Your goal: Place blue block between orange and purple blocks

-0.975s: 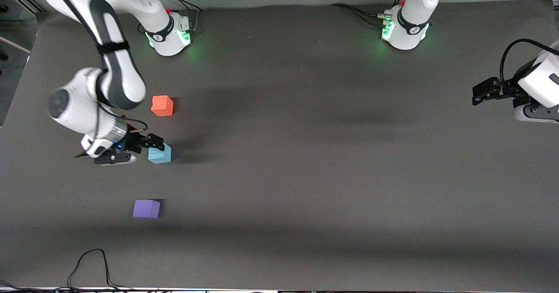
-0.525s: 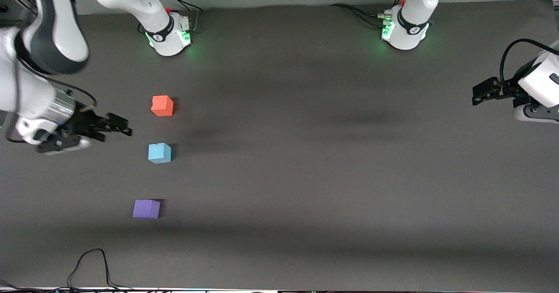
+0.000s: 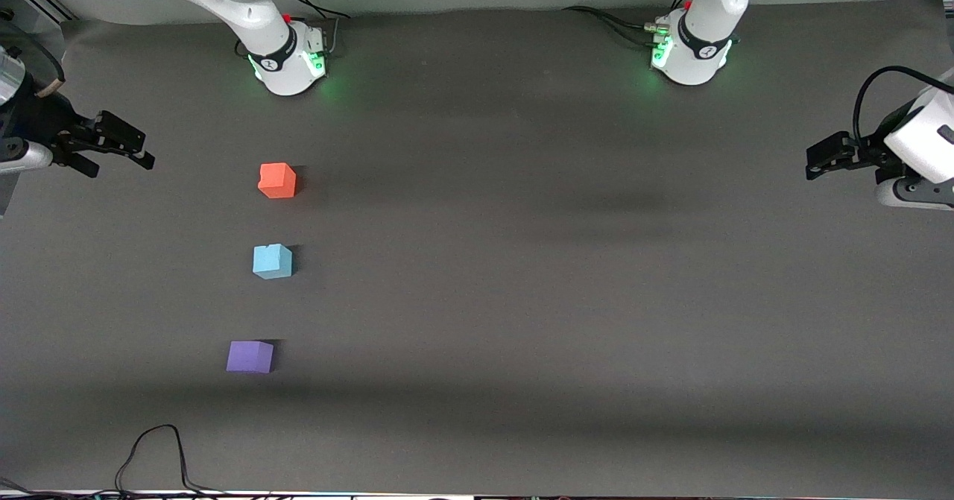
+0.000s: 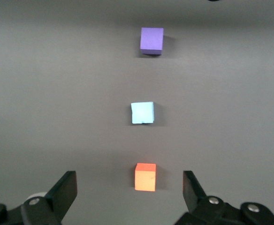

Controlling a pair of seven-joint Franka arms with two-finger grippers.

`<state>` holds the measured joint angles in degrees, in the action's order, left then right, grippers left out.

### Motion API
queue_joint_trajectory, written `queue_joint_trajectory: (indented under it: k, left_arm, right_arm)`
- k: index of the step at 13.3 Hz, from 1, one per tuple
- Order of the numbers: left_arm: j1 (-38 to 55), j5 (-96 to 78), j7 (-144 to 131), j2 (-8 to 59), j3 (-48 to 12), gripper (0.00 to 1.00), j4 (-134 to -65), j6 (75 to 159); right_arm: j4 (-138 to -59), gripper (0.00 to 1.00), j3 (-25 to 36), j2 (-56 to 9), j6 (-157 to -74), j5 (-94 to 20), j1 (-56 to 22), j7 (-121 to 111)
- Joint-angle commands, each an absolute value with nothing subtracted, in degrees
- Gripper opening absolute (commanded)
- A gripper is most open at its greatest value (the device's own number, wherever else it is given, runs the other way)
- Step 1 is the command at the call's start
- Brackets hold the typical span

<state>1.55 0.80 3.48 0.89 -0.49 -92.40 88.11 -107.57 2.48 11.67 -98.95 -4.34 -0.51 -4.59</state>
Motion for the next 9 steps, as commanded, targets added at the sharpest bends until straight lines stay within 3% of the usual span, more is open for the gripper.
queue_joint_trajectory:
  k: [1,9]
  left_arm:
    - [1.67,0.53,4.22,-0.35,-0.44,1.0,-93.16,88.24]
    - [1.67,0.53,4.22,-0.35,-0.44,1.0,-93.16,88.42]
  right_arm:
    - [-108.63,1.0,-1.14,10.9,-100.1,-2.29,1.67,-2.55]
    - [-107.76,1.0,-0.53,9.84,-100.11,-1.41,1.67,-3.25]
